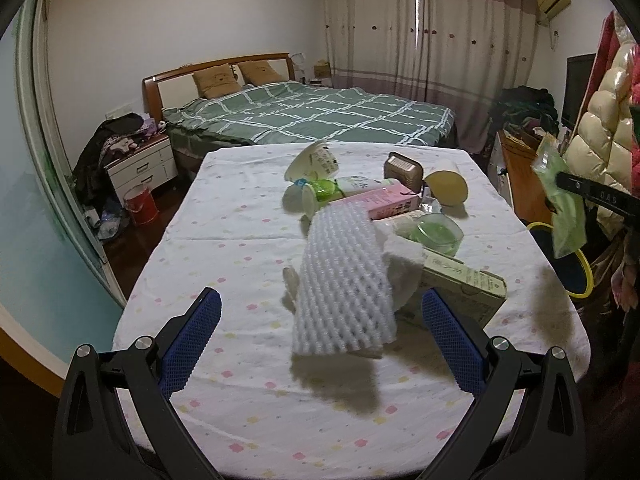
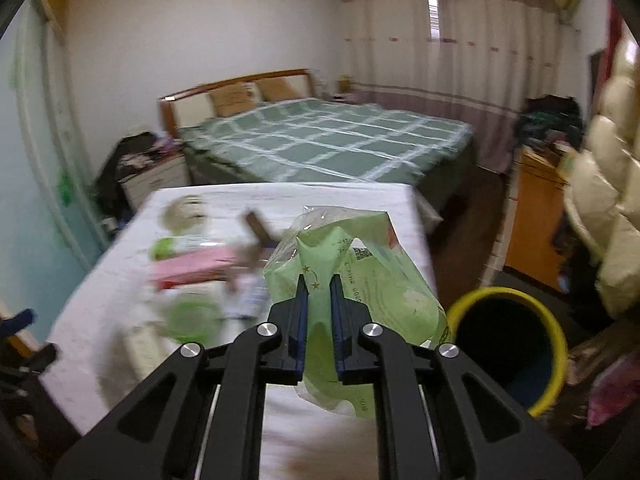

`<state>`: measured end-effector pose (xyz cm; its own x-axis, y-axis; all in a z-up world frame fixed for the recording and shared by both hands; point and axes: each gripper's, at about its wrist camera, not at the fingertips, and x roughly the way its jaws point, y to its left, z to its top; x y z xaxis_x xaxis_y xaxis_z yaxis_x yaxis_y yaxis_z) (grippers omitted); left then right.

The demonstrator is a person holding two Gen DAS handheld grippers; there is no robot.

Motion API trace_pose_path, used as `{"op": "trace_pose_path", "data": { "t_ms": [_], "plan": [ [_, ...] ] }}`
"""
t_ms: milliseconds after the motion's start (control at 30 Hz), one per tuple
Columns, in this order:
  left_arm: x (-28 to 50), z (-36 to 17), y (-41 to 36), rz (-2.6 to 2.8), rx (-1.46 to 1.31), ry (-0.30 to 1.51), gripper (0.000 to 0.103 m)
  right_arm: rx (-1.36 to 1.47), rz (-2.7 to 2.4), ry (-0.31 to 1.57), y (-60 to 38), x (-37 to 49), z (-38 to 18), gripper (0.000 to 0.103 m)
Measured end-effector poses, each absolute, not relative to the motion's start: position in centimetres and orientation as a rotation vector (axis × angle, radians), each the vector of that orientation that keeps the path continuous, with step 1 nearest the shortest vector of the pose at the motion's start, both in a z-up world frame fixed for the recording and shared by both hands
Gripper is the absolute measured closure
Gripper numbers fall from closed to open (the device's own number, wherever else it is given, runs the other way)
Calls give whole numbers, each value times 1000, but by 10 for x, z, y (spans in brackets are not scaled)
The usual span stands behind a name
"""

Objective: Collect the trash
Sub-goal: 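Carry the green bag to the yellow-rimmed bin and open the right gripper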

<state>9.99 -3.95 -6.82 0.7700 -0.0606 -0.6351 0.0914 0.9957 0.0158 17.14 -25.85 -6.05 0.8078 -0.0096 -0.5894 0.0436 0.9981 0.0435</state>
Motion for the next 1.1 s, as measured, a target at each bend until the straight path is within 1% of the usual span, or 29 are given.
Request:
{"op": "trace_pose_path", "data": {
  "t_ms": [167,300,433,567,600,633,733,900,1067,1100],
  "plan": [
    [110,-72,-53,-102,49,707,4,57,-215,691,-325,184,-90,93],
    [117,-73,-63,-109,49,717,4,75,-301,777,-371,204,-127,93],
    [122,-72,-70,-104,62,720,4,88,-338,857,-400,222,-165,93],
    [126,-73,-74,-95,68,730,4,107,-367,901,-419,230,-191,92],
    [127,-73,-74,-93,69,733,4,112,-379,909,-424,232,-197,90],
    [128,-74,-74,-91,70,736,4,116,-392,918,-428,234,-201,85],
    [132,-74,-75,-89,71,743,4,130,-415,927,-434,233,-208,76],
    [136,-75,-77,-91,72,745,4,167,-428,934,-438,225,-213,74],
    [140,-76,-75,-86,65,751,4,206,-412,905,-433,211,-201,69],
    [141,-76,-73,-86,58,754,4,211,-407,889,-429,206,-196,66]
  ]
}}
